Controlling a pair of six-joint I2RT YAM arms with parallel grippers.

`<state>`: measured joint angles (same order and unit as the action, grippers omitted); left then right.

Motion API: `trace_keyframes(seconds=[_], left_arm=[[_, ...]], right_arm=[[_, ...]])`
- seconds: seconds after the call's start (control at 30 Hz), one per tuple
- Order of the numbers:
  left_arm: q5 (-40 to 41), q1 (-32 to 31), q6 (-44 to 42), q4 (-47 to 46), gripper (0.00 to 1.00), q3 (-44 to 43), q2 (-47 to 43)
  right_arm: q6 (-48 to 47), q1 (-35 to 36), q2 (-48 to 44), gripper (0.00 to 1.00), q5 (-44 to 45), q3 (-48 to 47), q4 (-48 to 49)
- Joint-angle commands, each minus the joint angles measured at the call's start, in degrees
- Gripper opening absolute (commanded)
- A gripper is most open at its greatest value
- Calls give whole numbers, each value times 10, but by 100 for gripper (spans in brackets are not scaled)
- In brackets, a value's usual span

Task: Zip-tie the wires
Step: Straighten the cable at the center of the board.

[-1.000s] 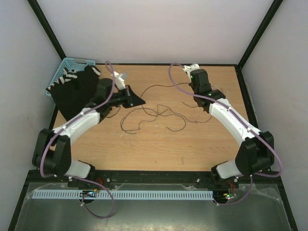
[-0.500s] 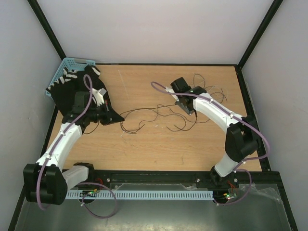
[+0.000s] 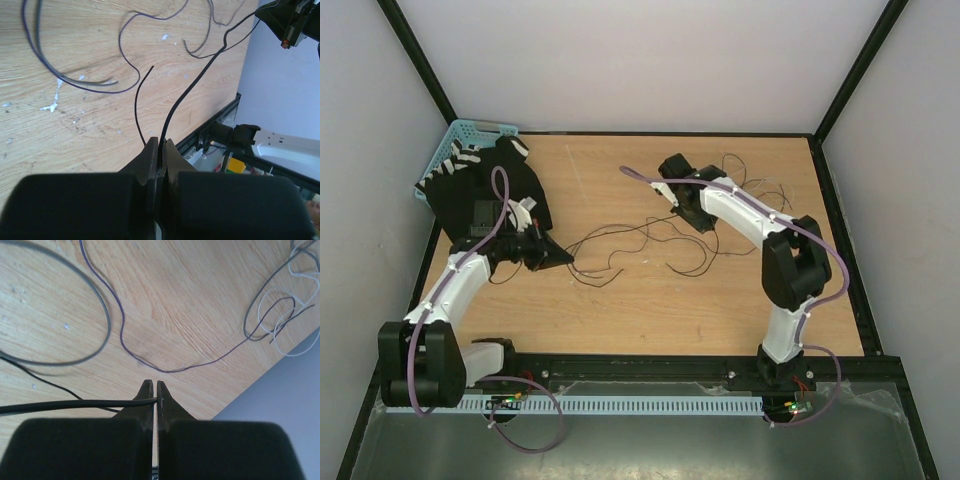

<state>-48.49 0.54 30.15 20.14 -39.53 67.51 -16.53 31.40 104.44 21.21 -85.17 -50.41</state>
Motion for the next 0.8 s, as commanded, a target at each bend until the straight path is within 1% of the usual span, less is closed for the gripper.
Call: trace_keyframes(seconds=[0.0, 0.17, 0.37, 0.57, 0.77], left_arm=[[60, 5, 13, 2, 0, 9, 3], [121, 5, 26, -2, 0, 30, 22], [177, -1, 43, -27, 0, 42, 43], [241, -42, 49, -46, 0, 28, 88], [290, -45, 26, -43, 1, 4, 136]], right_arm=[[-8, 1, 50, 0, 28, -40, -27], [-4, 1, 97, 0, 59, -47, 1], [3, 1, 138, 0, 88, -48, 31], [-3, 0, 161, 0, 100, -45, 52], [-7, 0, 173, 15, 107, -39, 63]])
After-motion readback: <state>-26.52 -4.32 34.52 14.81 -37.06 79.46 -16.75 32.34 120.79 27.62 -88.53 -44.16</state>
